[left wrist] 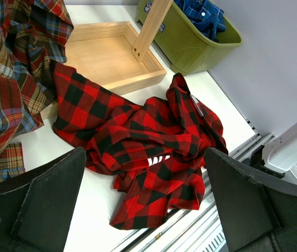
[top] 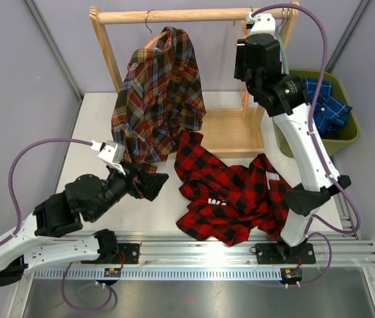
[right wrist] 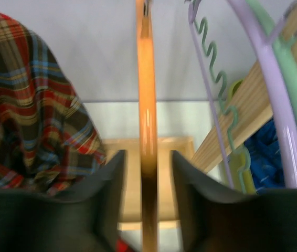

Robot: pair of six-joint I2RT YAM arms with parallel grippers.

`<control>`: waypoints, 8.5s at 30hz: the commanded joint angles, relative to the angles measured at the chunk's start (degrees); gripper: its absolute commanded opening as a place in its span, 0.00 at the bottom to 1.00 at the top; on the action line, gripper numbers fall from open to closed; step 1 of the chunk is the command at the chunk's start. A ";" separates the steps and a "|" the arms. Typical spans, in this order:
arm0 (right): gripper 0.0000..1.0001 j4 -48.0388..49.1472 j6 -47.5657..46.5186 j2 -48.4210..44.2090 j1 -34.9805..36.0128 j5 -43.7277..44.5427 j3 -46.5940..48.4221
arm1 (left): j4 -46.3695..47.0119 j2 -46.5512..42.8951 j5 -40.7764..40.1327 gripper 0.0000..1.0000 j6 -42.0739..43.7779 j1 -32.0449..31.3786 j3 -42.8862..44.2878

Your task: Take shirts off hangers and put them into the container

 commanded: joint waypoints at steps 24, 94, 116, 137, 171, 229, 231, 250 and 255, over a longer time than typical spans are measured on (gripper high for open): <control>0.99 -1.16 29.95 -38.79 27.99 -6.96 -71.64 | 0.72 4.19 -1.85 0.99 -0.05 -0.20 0.03; 0.00 -44.71 104.49 -46.28 30.63 32.41 -83.53 | -4.47 3.14 -0.45 0.98 -4.18 -0.20 -0.06; 0.00 -42.81 82.70 -50.74 8.84 46.56 -63.93 | -5.70 5.43 1.93 0.98 -5.06 -0.20 3.28; 0.00 8.63 9.55 -40.50 -10.29 27.18 -43.02 | -5.00 0.86 2.19 0.97 -5.50 -0.20 1.17; 0.00 52.91 -0.19 8.12 -42.14 -21.54 18.80 | -6.57 6.65 0.70 0.99 -4.80 -0.20 4.95; 0.00 4.87 16.86 25.32 -45.39 -28.84 -25.84 | 1.42 4.64 5.88 0.99 -7.70 1.83 -4.19; 0.18 9.99 17.82 19.33 -45.31 -28.32 -32.70 | 1.16 3.93 5.53 0.99 -7.61 1.82 -4.36; 0.99 30.31 14.51 -28.92 -40.75 -26.05 -48.33 | -1.21 -2.48 2.72 0.99 -6.73 1.83 -4.89; 1.00 28.66 11.59 -45.87 -31.78 -22.95 -51.17 | -2.18 -3.63 1.66 0.99 -5.59 1.82 -4.19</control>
